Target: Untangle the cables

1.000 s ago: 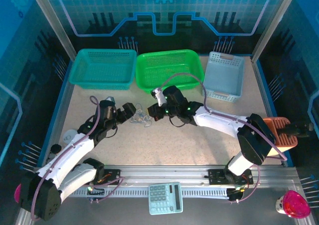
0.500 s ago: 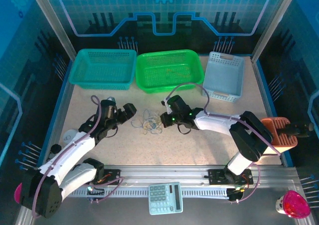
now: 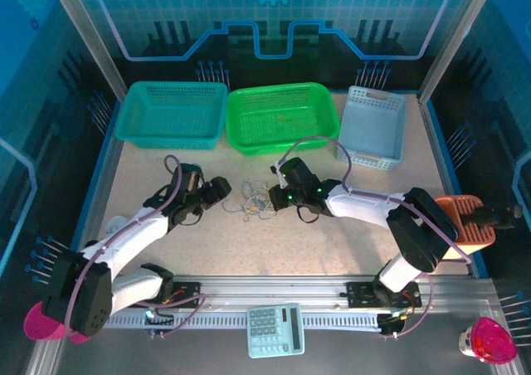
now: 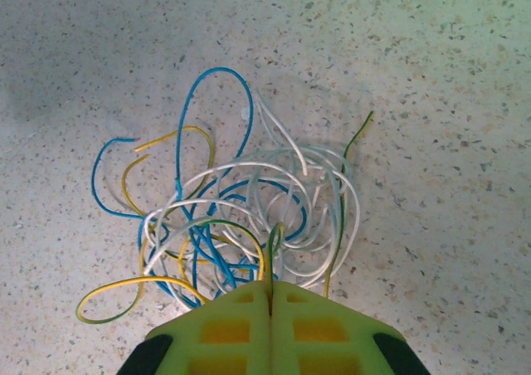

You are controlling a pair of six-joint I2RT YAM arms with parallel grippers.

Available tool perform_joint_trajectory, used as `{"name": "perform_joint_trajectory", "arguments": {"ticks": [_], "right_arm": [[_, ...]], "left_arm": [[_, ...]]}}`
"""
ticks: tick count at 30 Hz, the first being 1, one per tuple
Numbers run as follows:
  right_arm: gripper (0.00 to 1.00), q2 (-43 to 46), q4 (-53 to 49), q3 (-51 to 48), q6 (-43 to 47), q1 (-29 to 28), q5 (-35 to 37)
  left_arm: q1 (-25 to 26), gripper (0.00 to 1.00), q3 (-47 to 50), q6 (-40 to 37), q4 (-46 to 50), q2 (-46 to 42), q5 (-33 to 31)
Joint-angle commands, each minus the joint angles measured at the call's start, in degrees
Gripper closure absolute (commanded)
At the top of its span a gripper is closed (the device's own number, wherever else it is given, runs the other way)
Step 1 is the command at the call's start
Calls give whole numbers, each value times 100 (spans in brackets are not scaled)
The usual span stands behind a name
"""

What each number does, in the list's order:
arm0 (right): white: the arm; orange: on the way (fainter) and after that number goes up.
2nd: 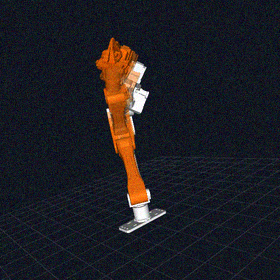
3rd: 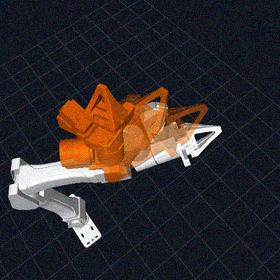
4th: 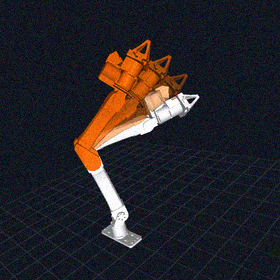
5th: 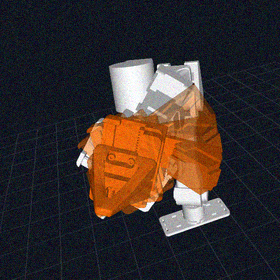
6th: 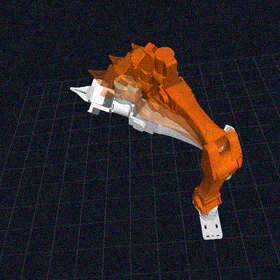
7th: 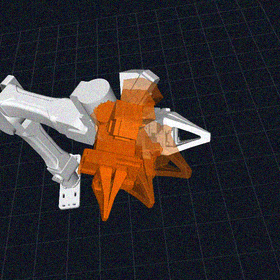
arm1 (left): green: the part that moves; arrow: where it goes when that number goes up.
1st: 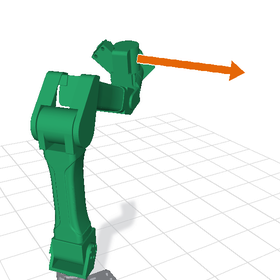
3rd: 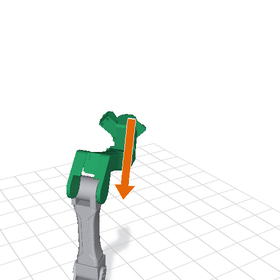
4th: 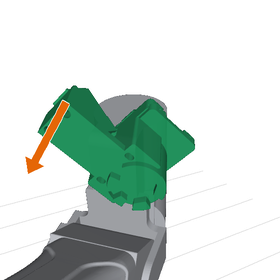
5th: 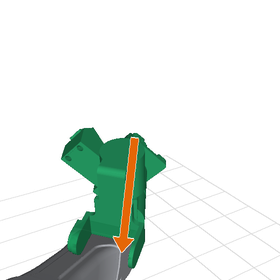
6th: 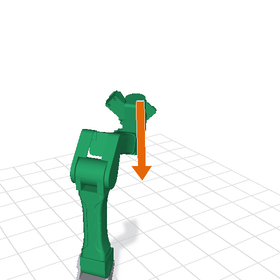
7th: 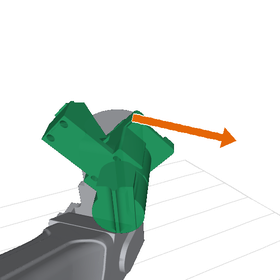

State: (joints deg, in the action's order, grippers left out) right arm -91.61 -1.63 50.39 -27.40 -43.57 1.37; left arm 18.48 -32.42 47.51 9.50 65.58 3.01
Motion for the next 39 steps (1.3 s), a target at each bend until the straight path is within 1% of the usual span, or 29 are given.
{"name": "perform_joint_trajectory", "arguments": {"ticks": [1, 8, 22, 28, 31, 39], "right_arm": [[100, -85, -5, -186, -24, 59, 135], [100, -129, 41, -358, -103, 77, 219], [100, -128, 153, -462, -156, 72, 241], [100, -120, 174, -468, -169, 68, 232], [100, -111, 176, -477, -161, 69, 238], [100, -111, 185, -473, -161, 73, 233]], "left_arm": [[-29, 25, -219, -128, -309, 218, 303], [105, 32, -287, -66, -647, 749, 464], [447, 45, -791, -163, -852, 1816, 509], [498, 56, -783, -140, -923, 2019, 430], [499, 57, -783, -145, -924, 2072, 412], [520, 65, -765, -168, -971, 2206, 367]]}}
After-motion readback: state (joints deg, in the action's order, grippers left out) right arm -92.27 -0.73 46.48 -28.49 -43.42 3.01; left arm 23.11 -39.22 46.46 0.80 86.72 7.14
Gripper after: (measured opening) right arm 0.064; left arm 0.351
